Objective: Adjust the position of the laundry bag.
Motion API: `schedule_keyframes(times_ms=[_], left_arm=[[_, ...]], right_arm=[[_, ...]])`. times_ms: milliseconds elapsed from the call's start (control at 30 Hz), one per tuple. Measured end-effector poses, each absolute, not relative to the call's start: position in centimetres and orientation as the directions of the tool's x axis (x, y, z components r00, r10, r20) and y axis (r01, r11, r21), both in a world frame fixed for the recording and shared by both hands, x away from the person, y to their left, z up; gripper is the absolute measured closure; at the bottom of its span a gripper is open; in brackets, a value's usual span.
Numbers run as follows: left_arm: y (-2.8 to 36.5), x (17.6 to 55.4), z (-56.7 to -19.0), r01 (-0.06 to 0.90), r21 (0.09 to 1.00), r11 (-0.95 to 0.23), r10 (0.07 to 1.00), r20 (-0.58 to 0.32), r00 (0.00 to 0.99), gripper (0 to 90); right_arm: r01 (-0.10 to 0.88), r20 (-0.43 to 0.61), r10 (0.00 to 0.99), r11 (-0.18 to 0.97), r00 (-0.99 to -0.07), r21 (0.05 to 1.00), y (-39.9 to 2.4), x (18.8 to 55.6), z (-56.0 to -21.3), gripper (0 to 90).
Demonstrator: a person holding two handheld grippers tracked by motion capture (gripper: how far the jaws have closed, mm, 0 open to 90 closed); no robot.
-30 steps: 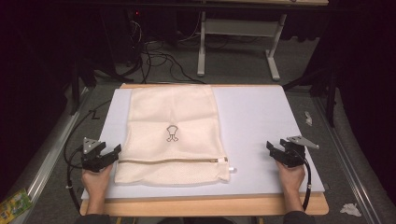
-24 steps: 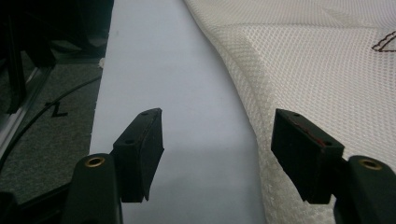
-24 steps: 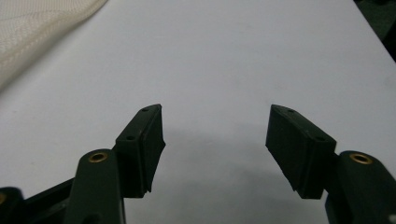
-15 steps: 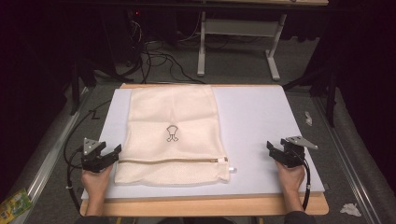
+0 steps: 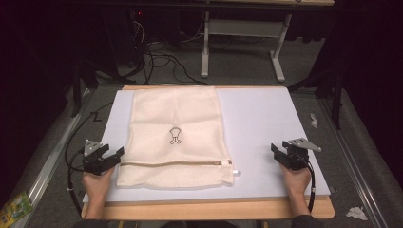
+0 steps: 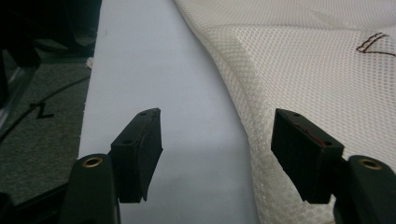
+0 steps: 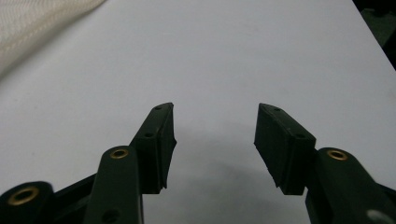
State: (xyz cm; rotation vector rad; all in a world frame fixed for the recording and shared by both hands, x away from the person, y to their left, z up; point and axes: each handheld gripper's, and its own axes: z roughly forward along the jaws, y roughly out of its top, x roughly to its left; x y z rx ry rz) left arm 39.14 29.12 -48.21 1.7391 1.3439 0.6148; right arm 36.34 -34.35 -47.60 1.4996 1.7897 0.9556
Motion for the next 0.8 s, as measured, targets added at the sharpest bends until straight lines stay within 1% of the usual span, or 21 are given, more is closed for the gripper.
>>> schedule_keyframes(times_ms=[33,100,200,367,433,500,567,733,800], left_arm=[[29.1,39.2,-48.2,0.541,0.837,-0.085,0.944,-0.106,0.312,35.3],[28.9,39.3,-48.2,0.541,0.835,-0.101,0.944,-0.092,0.318,35.7],[28.9,39.2,-48.1,0.549,0.83,-0.103,0.939,-0.101,0.329,35.8],[28.7,39.0,-47.4,0.563,0.818,-0.118,0.926,-0.114,0.359,35.4],[28.6,39.1,-47.0,0.591,0.797,-0.124,0.923,-0.126,0.365,34.9],[28.4,39.2,-46.8,0.604,0.787,-0.126,0.918,-0.139,0.372,34.6],[28.0,39.2,-46.7,0.615,0.779,-0.124,0.914,-0.152,0.377,33.6],[27.3,39.4,-46.8,0.645,0.753,-0.13,0.912,-0.165,0.377,31.3],[27.1,39.3,-46.8,0.654,0.746,-0.124,0.91,-0.177,0.374,30.2]], right_arm=[[0.552,-0.04,0.981,0.14,-0.189,0.822,-33.9,36.4,-47.6,48.9],[0.553,-0.058,0.979,0.159,-0.196,0.818,-33.7,36.5,-47.6,48.9],[0.56,-0.069,0.977,0.173,-0.201,0.811,-33.6,36.6,-47.6,48.2],[0.537,-0.06,0.985,0.14,-0.164,0.832,-33.5,36.3,-47.3,47.4],[0.538,-0.05,0.986,0.13,-0.161,0.833,-33.5,36.3,-47.2,46.4],[0.547,-0.048,0.984,0.134,-0.169,0.826,-33.4,36.3,-47.2,45.1],[0.563,-0.02,0.984,0.119,-0.179,0.818,-33.4,36.4,-47.0,42.9],[0.568,0.002,0.98,0.114,-0.199,0.815,-33.1,36.4,-46.4,42.6],[0.579,0.027,0.976,0.105,-0.215,0.809,-32.9,36.5,-46.2,43.1]])
